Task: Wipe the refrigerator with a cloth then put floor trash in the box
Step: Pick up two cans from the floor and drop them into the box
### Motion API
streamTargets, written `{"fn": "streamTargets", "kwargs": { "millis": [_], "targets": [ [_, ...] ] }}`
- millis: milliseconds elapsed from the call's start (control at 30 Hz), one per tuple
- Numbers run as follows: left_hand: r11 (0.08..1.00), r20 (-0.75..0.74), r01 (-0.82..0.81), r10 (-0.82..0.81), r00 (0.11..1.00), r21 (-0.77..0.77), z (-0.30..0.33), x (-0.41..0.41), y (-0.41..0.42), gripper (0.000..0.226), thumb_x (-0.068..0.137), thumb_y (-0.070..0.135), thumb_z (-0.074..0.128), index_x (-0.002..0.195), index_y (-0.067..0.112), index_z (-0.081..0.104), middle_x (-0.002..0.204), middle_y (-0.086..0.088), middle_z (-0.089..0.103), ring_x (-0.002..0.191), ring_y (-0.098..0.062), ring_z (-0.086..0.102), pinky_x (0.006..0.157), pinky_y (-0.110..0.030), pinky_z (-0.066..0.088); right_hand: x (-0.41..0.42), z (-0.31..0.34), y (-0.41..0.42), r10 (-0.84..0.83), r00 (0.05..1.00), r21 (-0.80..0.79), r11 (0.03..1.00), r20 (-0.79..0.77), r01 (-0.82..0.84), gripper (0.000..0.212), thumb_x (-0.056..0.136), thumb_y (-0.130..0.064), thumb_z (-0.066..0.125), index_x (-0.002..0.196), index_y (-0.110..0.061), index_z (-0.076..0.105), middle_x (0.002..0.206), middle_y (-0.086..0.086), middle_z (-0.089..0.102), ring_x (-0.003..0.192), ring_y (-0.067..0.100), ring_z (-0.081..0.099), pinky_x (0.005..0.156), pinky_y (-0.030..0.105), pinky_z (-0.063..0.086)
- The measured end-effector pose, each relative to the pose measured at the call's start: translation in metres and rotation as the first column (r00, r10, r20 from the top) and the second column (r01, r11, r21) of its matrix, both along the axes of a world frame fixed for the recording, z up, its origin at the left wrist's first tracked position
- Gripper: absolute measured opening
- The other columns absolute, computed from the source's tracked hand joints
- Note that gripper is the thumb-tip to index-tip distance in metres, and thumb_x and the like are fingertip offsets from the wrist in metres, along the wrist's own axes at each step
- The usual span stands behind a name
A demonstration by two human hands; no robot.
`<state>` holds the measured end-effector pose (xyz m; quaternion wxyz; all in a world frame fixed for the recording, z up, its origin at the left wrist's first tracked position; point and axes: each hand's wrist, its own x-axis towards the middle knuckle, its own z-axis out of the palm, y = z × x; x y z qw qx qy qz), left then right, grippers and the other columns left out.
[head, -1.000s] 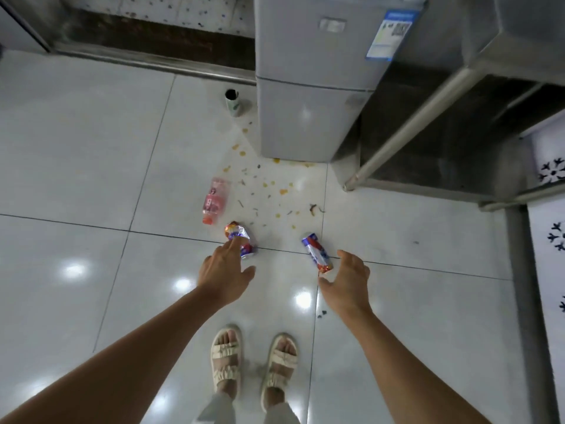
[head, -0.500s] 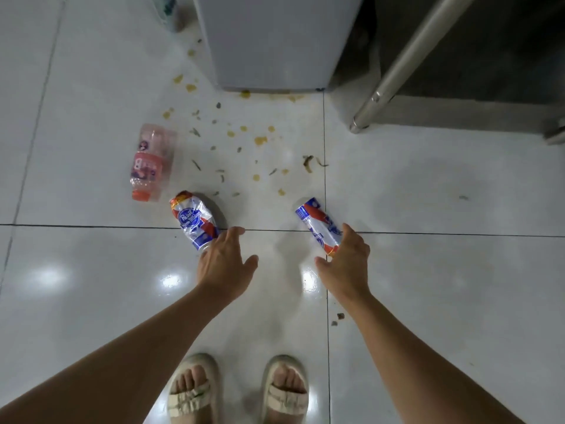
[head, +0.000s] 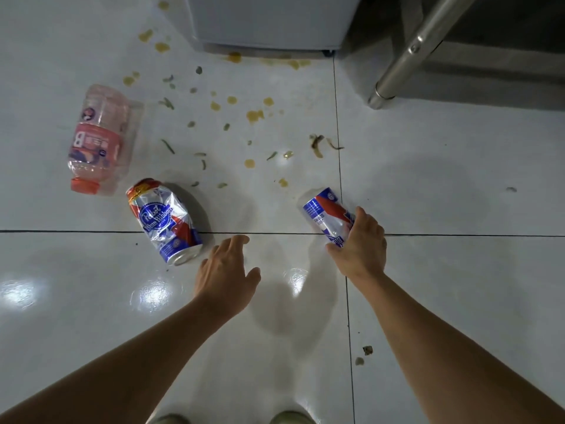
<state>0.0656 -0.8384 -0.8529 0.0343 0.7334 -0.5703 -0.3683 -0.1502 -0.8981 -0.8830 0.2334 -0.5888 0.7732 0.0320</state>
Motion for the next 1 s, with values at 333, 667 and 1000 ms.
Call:
{"fn": "streamTargets", "kwargs": {
  "millis": [333,667,1000],
  "targets": [
    [0.996,-0.019,-0.085,0.085,0.996,0.006,0.020,0.023,0.007,0.057,0.086,0.031,0.062,0.135,0.018,0.035,0.138,-0.003,0.047,0.124,-0.022,0.047,0.101,-0.038,0.043,0.033,0.022,0.004,0.001,1.000,0.027,1.000,0.028,-0.001,0.079,0.080,-0.032,0.073,0.141,-0.009,0.028,0.134,0.016,0.045,0.121,0.029,0.046,0.095,0.040,0.048],
    [0.873,0.092,-0.487,0.484,0.871,0.023,0.006,0.064,-0.013,0.074,0.081,0.036,0.065,0.138,0.015,0.023,0.146,-0.011,0.024,0.128,-0.030,0.031,0.100,-0.045,0.037,0.124,0.026,-0.005,0.116,0.981,-0.063,0.992,0.158,-0.107,0.079,0.076,-0.032,0.076,0.138,-0.011,0.032,0.129,0.014,0.050,0.116,0.027,0.049,0.087,0.039,0.049],
    [0.666,0.133,-0.724,0.712,0.689,0.179,-0.048,0.071,-0.043,0.097,0.076,0.050,0.067,0.144,0.021,0.004,0.146,-0.015,0.016,0.131,-0.036,0.027,0.099,-0.052,0.036,0.141,-0.003,-0.016,0.171,0.971,-0.105,0.982,0.167,-0.154,0.081,0.077,-0.033,0.075,0.140,-0.009,0.029,0.133,0.015,0.046,0.118,0.027,0.047,0.092,0.038,0.046]
  ]
}}
